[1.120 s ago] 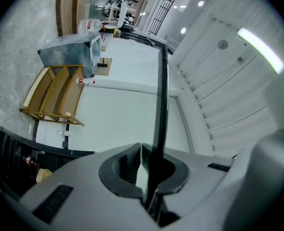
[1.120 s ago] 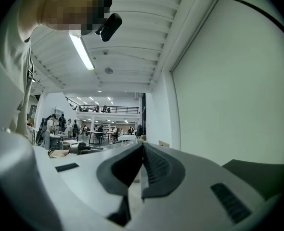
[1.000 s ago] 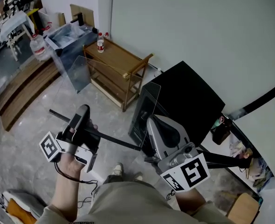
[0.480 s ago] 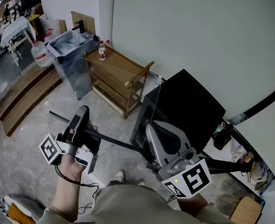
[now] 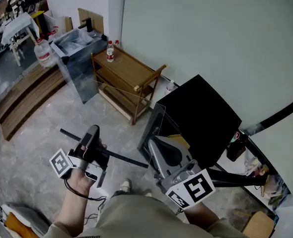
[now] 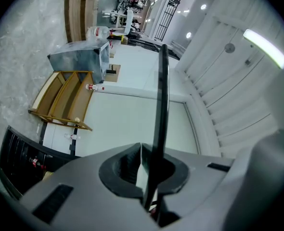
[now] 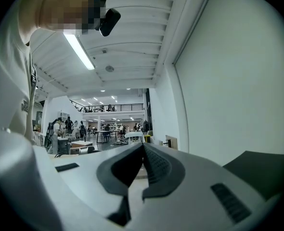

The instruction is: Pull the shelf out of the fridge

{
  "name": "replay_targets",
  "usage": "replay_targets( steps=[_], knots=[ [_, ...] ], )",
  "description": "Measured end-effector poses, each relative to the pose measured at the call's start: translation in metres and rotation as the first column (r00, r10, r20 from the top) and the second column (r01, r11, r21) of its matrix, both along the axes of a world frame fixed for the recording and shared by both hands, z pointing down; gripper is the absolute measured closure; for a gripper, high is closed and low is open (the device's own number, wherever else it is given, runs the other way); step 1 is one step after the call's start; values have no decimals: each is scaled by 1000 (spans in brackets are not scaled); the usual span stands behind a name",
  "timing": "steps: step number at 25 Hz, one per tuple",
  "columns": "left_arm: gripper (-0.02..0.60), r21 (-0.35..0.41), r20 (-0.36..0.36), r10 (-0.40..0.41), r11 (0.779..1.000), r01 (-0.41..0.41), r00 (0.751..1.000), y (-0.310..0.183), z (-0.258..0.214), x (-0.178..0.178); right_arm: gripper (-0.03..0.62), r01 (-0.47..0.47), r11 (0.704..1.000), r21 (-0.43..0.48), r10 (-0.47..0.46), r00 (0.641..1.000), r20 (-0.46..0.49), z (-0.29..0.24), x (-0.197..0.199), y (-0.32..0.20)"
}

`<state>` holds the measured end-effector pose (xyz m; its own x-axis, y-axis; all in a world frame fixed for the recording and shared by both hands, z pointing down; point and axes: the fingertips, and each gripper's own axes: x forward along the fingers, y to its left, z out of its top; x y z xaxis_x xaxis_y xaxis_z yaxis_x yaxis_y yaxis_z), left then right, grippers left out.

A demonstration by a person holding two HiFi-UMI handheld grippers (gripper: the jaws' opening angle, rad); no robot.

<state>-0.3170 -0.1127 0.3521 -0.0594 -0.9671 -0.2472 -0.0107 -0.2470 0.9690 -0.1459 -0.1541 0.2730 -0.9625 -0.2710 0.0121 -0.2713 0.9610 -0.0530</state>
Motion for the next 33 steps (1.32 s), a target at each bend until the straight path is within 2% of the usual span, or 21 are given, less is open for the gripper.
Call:
replay_targets(
  steps=[7, 12, 33],
  knots=[
    [566, -30, -37, 15, 999, -16, 999, 11, 32, 6, 599, 27, 1000, -14, -28, 997, -67, 24, -7, 5],
    [566, -54, -39, 14, 998, -16, 999, 10, 47, 13, 599, 44, 998, -39, -46, 996, -72, 33, -5, 7],
    [566, -60, -46, 28, 998, -31, 999, 10, 51, 14, 599, 28, 999, -21, -30, 996, -86, 31, 1, 13]
  ],
)
